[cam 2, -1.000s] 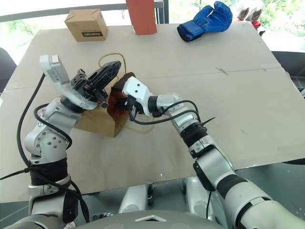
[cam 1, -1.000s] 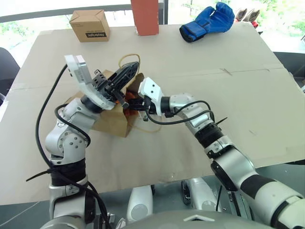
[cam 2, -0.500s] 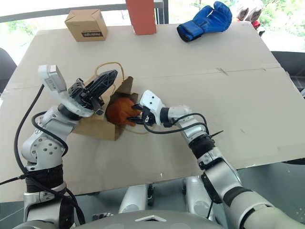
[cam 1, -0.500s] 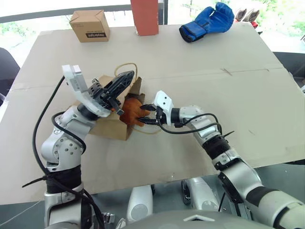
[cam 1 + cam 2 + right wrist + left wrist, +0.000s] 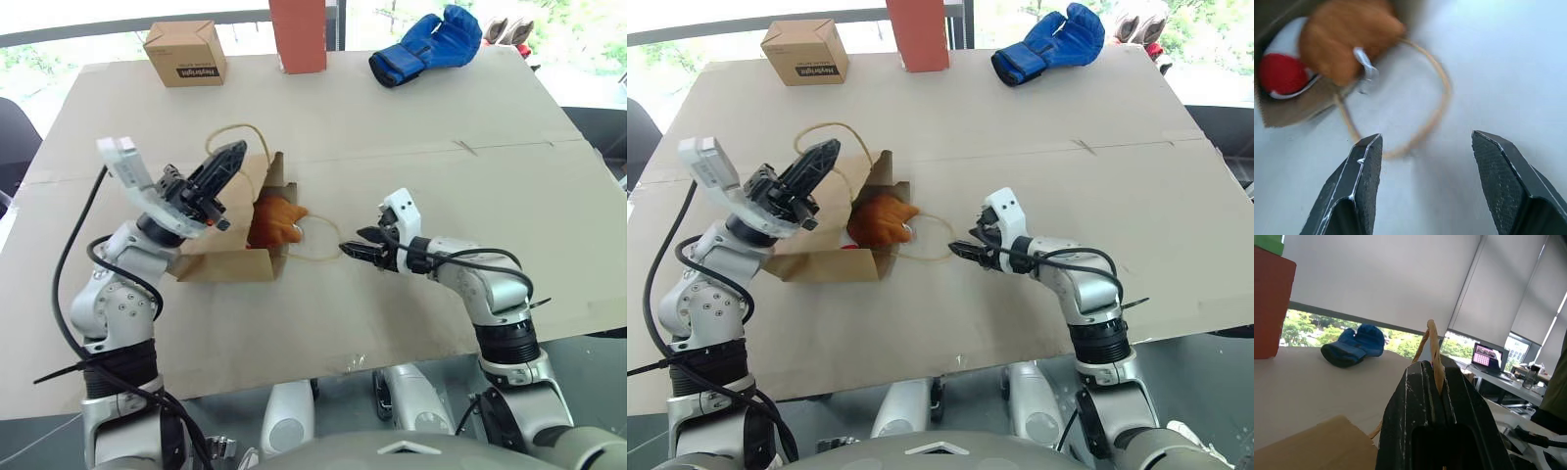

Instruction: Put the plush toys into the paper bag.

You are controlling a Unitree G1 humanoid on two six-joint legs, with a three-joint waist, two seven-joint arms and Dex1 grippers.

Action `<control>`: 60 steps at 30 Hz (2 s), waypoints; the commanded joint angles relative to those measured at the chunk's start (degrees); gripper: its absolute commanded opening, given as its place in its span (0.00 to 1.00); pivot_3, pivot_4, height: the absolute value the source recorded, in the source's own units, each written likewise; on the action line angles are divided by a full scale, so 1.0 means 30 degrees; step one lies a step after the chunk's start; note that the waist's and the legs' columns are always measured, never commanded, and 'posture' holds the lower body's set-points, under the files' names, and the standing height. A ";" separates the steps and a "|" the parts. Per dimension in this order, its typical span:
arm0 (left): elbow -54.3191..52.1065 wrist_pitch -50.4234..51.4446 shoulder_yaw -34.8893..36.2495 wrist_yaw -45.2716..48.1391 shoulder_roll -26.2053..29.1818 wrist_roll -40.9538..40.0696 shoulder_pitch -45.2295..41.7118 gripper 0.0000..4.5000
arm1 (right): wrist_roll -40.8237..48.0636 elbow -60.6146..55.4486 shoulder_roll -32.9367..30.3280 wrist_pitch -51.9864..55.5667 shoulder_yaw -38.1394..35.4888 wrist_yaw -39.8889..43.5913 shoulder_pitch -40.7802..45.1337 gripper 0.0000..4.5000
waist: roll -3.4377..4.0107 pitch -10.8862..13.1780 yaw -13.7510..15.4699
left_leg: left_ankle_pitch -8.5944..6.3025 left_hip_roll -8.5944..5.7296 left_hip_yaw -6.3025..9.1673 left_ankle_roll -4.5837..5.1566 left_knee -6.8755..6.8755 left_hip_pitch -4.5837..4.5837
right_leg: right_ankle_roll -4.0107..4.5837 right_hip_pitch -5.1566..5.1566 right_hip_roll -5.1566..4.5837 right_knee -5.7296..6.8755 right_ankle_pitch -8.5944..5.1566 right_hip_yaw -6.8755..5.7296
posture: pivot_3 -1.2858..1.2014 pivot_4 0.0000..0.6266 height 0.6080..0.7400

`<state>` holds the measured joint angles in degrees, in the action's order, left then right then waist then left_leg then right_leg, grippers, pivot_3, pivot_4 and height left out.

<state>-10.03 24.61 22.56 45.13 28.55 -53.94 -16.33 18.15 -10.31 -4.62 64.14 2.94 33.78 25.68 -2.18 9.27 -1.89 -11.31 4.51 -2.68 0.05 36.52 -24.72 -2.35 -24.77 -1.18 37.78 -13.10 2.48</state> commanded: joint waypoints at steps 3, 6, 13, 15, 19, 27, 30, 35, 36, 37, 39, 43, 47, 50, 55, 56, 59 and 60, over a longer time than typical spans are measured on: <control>-0.0648 -0.0134 0.0802 -0.0324 -0.0001 -0.0809 -0.0341 0.00 | 0.1540 0.0813 0.1211 0.1418 -0.0417 -0.0765 0.0797 0.61 | -0.0001 0.0000 -0.0070 | 0.0000 0.0000 0.0001 0.0001 0.0000 0.0000 | -0.0001 0.0000 0.0004 -0.0002 0.0000 0.0001 | 0.52 0.24 1.00; -0.0914 -0.0103 0.0996 -0.0528 0.0001 -0.1053 -0.0281 0.00 | 0.2088 0.1958 0.1746 0.1534 -0.0497 -0.0651 0.1158 0.61 | -0.0003 -0.0002 -0.0132 | 0.0000 0.0001 0.0005 0.0001 -0.0001 0.0001 | -0.0003 0.0000 0.0009 -0.0003 0.0001 0.0001 | 0.52 0.24 1.00; -0.1462 -0.0125 0.1983 -0.1364 0.0025 -0.1930 0.0053 0.00 | 0.2817 0.3955 0.1877 0.0928 -0.0550 -0.0388 0.1898 0.61 | -0.0009 -0.0006 -0.0191 | -0.0001 0.0004 0.0010 0.0002 -0.0002 0.0003 | -0.0064 0.0002 0.0013 -0.0006 0.0035 -0.0001 | 0.52 0.24 1.00; -0.1545 -0.0114 0.2153 -0.1450 0.0091 -0.2027 0.0198 0.00 | 0.3071 0.4364 0.2004 0.0483 -0.0697 -0.0293 0.2073 0.49 | -0.0009 -0.0007 -0.0197 | -0.0001 0.0008 0.0011 0.0002 -0.0004 0.0007 | -0.0064 0.0003 0.0019 -0.0005 0.0035 0.0000 | 0.52 0.24 1.00; -0.1835 -0.0129 0.2222 -0.1547 0.0089 -0.2156 0.0450 0.00 | 0.3231 0.4927 0.1760 0.0133 -0.0526 -0.0191 0.2387 0.11 | -0.0019 -0.0013 -0.0176 | -0.0001 0.0009 0.0012 0.0002 -0.0004 0.0003 | -0.0062 0.0004 0.0020 -0.0008 0.0034 -0.0002 | 0.52 0.24 1.00; -0.1851 -0.0203 0.2013 -0.1543 -0.0184 -0.2284 0.0370 0.00 | 0.4021 0.5437 0.2354 -0.2455 -0.1871 -0.0270 0.3023 0.00 | -0.0021 -0.0014 -0.0151 | 0.0000 0.0009 0.0013 0.0003 0.0001 -0.0001 | -0.0055 0.0006 0.0019 -0.0010 0.0031 -0.0003 | 0.52 0.24 1.00; -0.1709 -0.0172 0.2068 -0.1910 -0.0443 -0.2693 -0.0055 0.00 | 0.4679 0.4588 0.1971 -0.3356 -0.2310 0.0328 0.3492 0.00 | -0.0015 -0.0008 -0.0138 | -0.0001 0.0009 0.0013 0.0002 0.0000 -0.0012 | -0.0063 0.0003 0.0019 -0.0021 0.0036 -0.0004 | 0.52 0.24 1.00; -0.0839 0.0113 0.3115 -0.3607 -0.0872 -0.4693 -0.1426 0.00 | 0.8569 0.1517 0.1217 -0.2489 -0.4747 0.0576 0.5920 0.00 | -0.0015 0.0016 -0.0070 | 0.0000 0.0007 0.0020 0.0003 0.0001 -0.0033 | -0.0076 -0.0001 0.0017 -0.0030 0.0044 -0.0005 | 0.52 0.24 1.00; -0.0547 0.0149 0.3325 -0.3850 -0.0937 -0.4993 -0.1547 0.00 | 0.9606 0.0982 0.1103 -0.2104 -0.5307 0.0329 0.6577 0.00 | -0.0015 0.0016 -0.0079 | 0.0000 0.0007 0.0026 0.0003 0.0000 -0.0023 | -0.0076 0.0003 0.0019 -0.0030 0.0043 -0.0008 | 0.52 0.24 1.00; -0.0206 0.0081 0.3443 -0.3903 -0.0989 -0.5028 -0.1619 0.00 | 1.0677 0.0368 0.0944 -0.1710 -0.5768 0.0124 0.7219 0.00 | -0.0011 0.0018 -0.0111 | -0.0001 0.0008 0.0026 0.0003 -0.0004 -0.0019 | -0.0075 0.0004 0.0020 -0.0028 0.0043 -0.0008 | 0.52 0.24 1.00; 0.0241 -0.0006 0.3491 -0.3798 -0.1025 -0.4934 -0.1679 0.00 | 1.2137 -0.0389 0.0699 -0.1206 -0.6240 -0.0306 0.7966 0.00 | -0.0014 0.0016 -0.0121 | -0.0001 0.0008 0.0029 0.0004 -0.0023 -0.0012 | -0.0074 0.0002 0.0025 -0.0029 0.0043 -0.0010 | 0.52 0.24 1.00; 0.1044 -0.0179 0.2943 -0.2925 -0.1217 -0.4552 -0.2119 0.00 | 1.1658 -0.1191 -0.0554 -0.0860 -0.5123 -0.1679 0.7181 0.00 | -0.0032 0.0005 -0.0083 | -0.0001 0.0010 0.0042 0.0004 -0.0036 -0.0020 | -0.0070 0.0004 0.0025 -0.0042 0.0040 -0.0027 | 0.52 0.24 1.00; 0.1199 0.0065 0.3211 -0.2580 -0.0973 -0.4816 -0.2050 0.00 | 0.9085 0.1012 -0.1945 -0.1452 -0.3495 -0.2546 0.5427 0.12 | -0.0044 -0.0002 -0.0082 | 0.0000 0.0000 0.0006 0.0004 -0.0016 -0.0026 | -0.0035 0.0006 0.0009 -0.0050 0.0022 0.0004 | 0.52 0.24 1.00; 0.1227 0.0232 0.3616 -0.2385 -0.0597 -0.4950 -0.1695 0.00 | 0.7819 0.2806 -0.1697 -0.2144 -0.2743 -0.3107 0.4734 0.39 | -0.0041 0.0000 -0.0125 | 0.0000 -0.0004 -0.0005 0.0004 -0.0014 -0.0026 | -0.0006 0.0003 0.0009 -0.0049 0.0005 0.0019 | 0.52 0.24 1.00; 0.0877 0.0657 0.4383 -0.2151 -0.0005 -0.5410 -0.0783 0.00 | 0.7136 0.6348 0.0236 -0.2630 -0.3096 -0.4349 0.5547 0.65 | -0.0030 0.0006 -0.0279 | -0.0001 0.0021 0.0002 0.0005 -0.0040 -0.0008 | -0.0069 -0.0017 0.0054 -0.0035 0.0040 0.0030 | 0.52 0.24 1.00; 0.0707 0.0702 0.4573 -0.2200 0.0066 -0.5492 -0.0548 0.00 | 0.6848 0.7091 0.0515 -0.2989 -0.3006 -0.4337 0.5833 0.65 | -0.0027 0.0009 -0.0282 | -0.0001 0.0025 0.0015 0.0005 -0.0046 -0.0014 | -0.0066 -0.0019 0.0057 -0.0032 0.0039 0.0017 | 0.52 0.24 1.00; -0.0058 0.0737 0.5212 -0.2470 0.0174 -0.5774 0.0418 0.00 | 0.6289 0.9490 0.1538 -0.3685 -0.2658 -0.3846 0.6715 0.65 | -0.0021 0.0013 -0.0205 | -0.0001 0.0033 0.0016 0.0005 -0.0048 -0.0023 | -0.0064 -0.0023 0.0058 -0.0037 0.0038 0.0009 | 0.52 0.24 1.00; -0.0327 0.0714 0.5346 -0.2605 0.0131 -0.5850 0.0663 0.00 | 0.6211 1.0020 0.1833 -0.3685 -0.2471 -0.3600 0.6857 0.65 | -0.0022 0.0012 -0.0162 | -0.0001 0.0032 0.0014 0.0005 -0.0048 -0.0023 | -0.0064 -0.0021 0.0054 -0.0045 0.0038 0.0009 | 0.52 0.24 1.00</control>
<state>-7.37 27.17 36.51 37.50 27.90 -69.92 -14.76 36.86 18.31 -0.17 54.23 -4.96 21.39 44.97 -2.25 9.30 -2.38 -11.31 4.61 -2.64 0.06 36.38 -24.80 -2.55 -24.82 -1.04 37.62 -12.98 2.50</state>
